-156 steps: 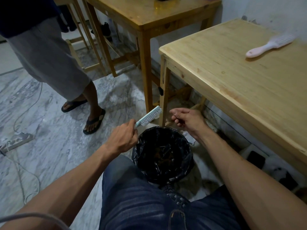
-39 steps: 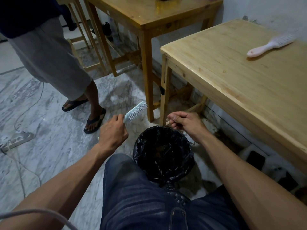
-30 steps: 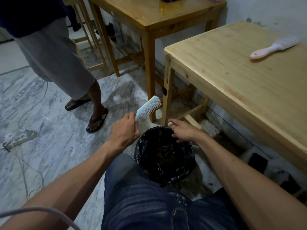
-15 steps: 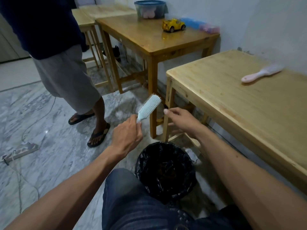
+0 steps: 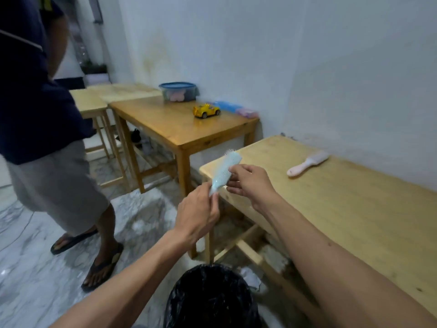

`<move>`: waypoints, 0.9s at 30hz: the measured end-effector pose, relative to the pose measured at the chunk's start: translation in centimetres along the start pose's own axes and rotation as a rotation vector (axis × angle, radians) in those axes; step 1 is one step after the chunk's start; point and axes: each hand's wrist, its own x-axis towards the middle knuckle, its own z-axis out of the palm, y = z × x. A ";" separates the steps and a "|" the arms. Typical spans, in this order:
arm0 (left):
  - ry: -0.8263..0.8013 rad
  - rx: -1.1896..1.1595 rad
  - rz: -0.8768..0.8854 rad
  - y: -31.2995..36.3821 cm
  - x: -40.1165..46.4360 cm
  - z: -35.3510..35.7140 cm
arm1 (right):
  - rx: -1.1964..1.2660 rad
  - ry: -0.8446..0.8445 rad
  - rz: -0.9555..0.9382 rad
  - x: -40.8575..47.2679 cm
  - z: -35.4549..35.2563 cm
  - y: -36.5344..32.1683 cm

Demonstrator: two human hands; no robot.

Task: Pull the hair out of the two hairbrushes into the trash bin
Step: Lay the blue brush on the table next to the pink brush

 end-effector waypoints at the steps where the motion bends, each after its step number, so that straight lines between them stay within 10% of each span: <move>1: -0.011 -0.035 0.020 1.2 0.8 0.4 | 0.012 0.039 -0.005 0.2 -1.2 -0.8; 13: -0.212 -0.231 0.179 14.2 5.9 8.8 | 0.060 0.483 0.008 3.4 -19.5 -4.9; 27: -0.309 0.025 0.195 21.0 9.5 17.0 | -0.127 0.601 0.127 10.1 -29.4 -3.2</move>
